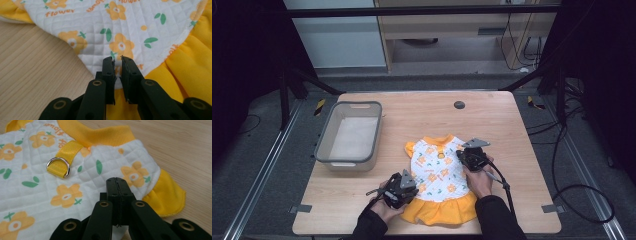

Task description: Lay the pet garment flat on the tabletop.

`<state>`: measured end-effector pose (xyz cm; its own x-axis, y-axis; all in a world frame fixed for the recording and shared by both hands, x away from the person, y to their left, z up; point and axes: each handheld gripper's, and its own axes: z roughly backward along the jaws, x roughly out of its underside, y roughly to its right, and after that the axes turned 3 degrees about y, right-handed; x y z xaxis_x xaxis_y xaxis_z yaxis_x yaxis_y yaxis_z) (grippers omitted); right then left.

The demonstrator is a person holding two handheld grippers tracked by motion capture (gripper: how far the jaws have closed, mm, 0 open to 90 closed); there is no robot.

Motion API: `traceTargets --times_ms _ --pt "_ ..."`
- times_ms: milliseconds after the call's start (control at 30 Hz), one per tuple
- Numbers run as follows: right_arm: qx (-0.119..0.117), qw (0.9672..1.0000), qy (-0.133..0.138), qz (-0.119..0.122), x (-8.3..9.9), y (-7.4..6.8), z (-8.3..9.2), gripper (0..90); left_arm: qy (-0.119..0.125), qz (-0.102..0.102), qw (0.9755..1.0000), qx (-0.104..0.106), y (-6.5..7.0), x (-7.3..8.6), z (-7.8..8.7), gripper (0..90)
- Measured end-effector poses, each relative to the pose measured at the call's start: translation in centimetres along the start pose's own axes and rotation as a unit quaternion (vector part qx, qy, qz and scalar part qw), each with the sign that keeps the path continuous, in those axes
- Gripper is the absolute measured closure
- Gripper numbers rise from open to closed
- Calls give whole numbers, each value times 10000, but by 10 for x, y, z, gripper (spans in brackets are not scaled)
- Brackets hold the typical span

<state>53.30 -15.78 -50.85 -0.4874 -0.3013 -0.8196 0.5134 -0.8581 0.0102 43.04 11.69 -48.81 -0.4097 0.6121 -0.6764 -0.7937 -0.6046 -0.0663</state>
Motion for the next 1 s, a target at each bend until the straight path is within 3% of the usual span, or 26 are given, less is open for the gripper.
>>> traceTargets --times_ms 167,300,433,633,767,1000 --pt "119 9999 4 -119 2 1 3 900 10 17 10000 -9 0 0 0 804" --pt "-86 9996 154 -228 2 1 6 900 108 97 9999 81 -1 0 2 753" --pt "-215 9986 361 -327 0 3 17 899 333 222 9992 24 -6 -1 9 720" --pt "-366 9964 686 -346 -5 6 46 867 873 520 9948 -119 -19 1 32 597" --pt "-511 9939 891 -398 0 7 69 810 1114 769 9903 -303 -34 15 49 514" --pt "-563 9924 1024 -379 18 9 105 625 1127 1044 9869 -486 -51 44 67 371"
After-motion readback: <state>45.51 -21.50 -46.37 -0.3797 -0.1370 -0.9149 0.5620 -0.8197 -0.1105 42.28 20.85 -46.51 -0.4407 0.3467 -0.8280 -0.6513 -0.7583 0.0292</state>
